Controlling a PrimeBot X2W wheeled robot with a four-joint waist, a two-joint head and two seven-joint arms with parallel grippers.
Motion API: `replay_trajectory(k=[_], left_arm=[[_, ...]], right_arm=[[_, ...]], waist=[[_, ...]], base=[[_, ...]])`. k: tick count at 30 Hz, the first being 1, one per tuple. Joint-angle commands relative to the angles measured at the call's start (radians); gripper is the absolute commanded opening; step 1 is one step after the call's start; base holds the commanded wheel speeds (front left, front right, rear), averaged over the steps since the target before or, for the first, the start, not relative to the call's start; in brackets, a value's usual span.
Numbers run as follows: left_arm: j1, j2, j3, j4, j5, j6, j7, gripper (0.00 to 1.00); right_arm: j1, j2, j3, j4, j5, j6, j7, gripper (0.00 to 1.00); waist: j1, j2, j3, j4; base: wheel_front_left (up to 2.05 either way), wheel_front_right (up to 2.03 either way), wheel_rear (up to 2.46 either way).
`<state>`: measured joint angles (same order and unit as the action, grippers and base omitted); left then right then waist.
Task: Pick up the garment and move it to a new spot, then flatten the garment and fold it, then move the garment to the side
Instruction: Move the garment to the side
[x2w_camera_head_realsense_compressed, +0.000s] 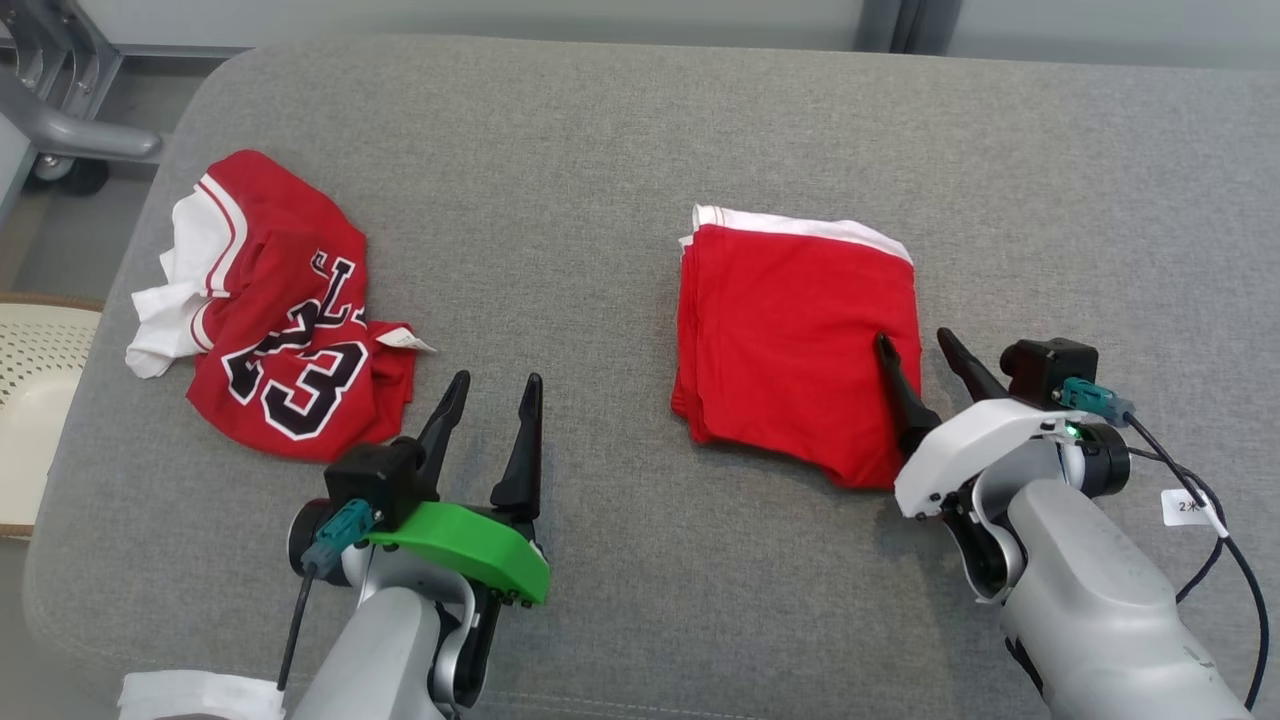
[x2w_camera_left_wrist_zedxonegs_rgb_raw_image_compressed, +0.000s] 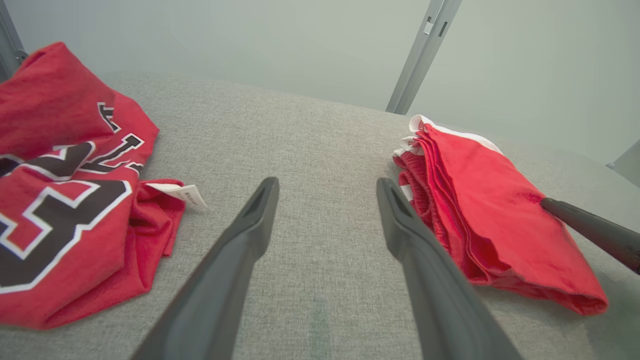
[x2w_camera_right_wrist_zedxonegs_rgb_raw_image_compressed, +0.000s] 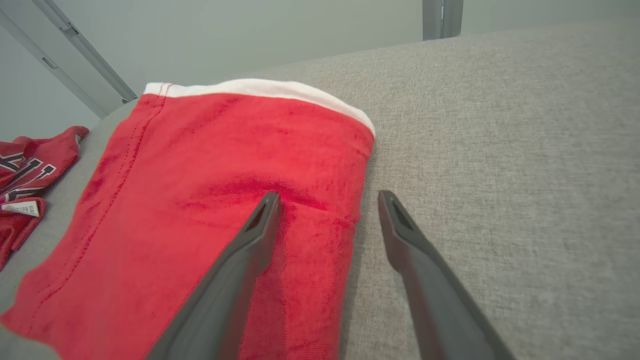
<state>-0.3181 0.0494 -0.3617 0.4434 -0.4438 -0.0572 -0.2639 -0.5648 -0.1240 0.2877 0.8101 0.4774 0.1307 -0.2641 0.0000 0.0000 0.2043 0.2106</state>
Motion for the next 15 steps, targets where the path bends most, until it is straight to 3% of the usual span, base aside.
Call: replay_trajectory(k=[1,7,8,9,10,15], left_arm=[[-0.009,0.003,-0.002,-0.005,-0.001,0.001,-0.001,1.0],[-0.025,0.003,-0.021,-0.003,0.016,-0.005,-0.001,1.0],[-0.026,0.003,-0.022,-0.003,0.017,-0.004,-0.001,1.0],[-0.027,0.003,-0.024,-0.004,0.018,-0.004,-0.001,1.0],[-0.028,0.003,-0.025,-0.005,0.02,-0.002,-0.001,1.0],[-0.017,0.003,-0.015,-0.002,0.044,0.007,0.0,1.0]], right_arm=[[0.002,0.0,-0.003,0.012,0.001,0.0,0.0,1.0],[-0.023,0.026,-0.028,0.117,0.007,0.0,0.0,1.0],[-0.029,0.031,-0.022,0.131,0.01,0.0,0.0,0.65],[-0.035,0.035,-0.013,0.141,0.011,0.0,0.001,0.22],[-0.038,0.04,-0.007,0.144,0.02,0.0,0.001,0.0],[-0.055,0.027,-0.016,0.098,0.002,0.0,0.0,0.0]], waist=[[0.0,0.0,0.01,0.008],[0.0,0.0,0.021,0.038],[0.0,0.0,0.021,0.041],[0.0,0.0,0.021,0.043],[0.0,0.0,0.02,0.045],[0.0,0.0,0.002,0.011]], base=[[0.0,0.0,0.0],[0.0,0.0,0.0],[0.0,0.0,0.0],[0.0,0.0,0.0],[0.0,0.0,0.0],[0.0,0.0,0.0]])
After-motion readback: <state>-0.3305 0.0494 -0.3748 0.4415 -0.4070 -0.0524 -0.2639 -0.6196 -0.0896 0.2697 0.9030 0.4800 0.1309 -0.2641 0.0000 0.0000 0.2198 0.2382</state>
